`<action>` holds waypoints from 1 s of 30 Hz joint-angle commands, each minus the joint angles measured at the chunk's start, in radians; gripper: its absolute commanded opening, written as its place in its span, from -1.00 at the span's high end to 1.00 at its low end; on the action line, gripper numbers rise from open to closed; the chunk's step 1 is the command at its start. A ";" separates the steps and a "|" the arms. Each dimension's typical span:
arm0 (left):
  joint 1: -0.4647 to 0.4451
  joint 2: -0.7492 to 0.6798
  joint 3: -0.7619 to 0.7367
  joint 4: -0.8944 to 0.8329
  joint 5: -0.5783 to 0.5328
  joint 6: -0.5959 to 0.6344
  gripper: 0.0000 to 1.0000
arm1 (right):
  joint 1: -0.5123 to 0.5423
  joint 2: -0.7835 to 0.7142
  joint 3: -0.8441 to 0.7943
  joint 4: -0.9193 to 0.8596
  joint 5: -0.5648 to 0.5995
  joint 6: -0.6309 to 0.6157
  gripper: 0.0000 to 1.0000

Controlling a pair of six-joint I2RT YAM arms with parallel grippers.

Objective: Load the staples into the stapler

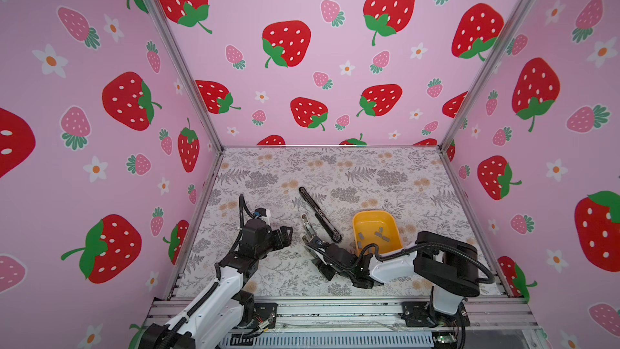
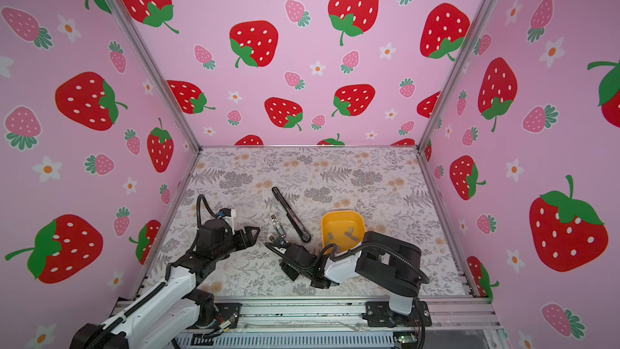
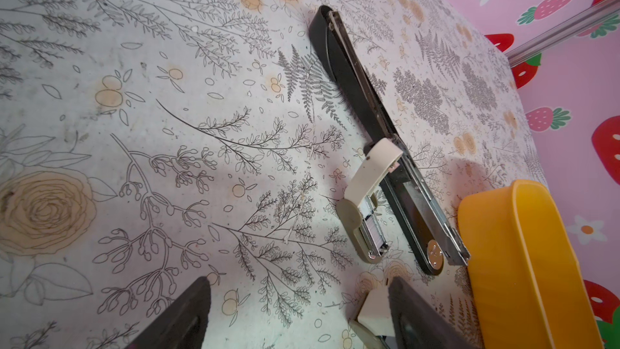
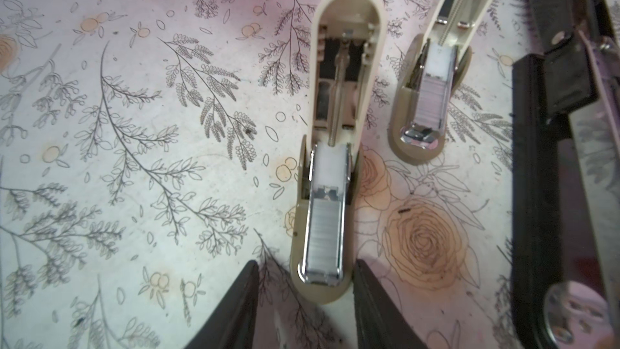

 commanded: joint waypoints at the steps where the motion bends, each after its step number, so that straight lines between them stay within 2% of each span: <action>1: -0.007 0.039 0.039 0.051 -0.003 0.015 -0.68 | 0.004 0.048 0.003 -0.059 0.016 -0.016 0.13; 7: -0.031 0.105 0.037 0.090 0.005 0.028 -0.65 | 0.004 0.064 0.000 -0.055 0.017 -0.010 0.28; 21: -0.075 0.206 0.054 0.139 0.001 0.040 -0.63 | 0.004 0.084 -0.007 -0.049 0.044 0.010 0.37; 24: -0.088 0.222 0.048 0.170 0.029 0.054 -0.63 | 0.004 0.093 -0.002 -0.048 0.047 0.013 0.39; 30: -0.155 0.255 0.035 0.185 0.013 0.058 -0.55 | 0.004 0.108 0.013 -0.036 0.041 0.026 0.47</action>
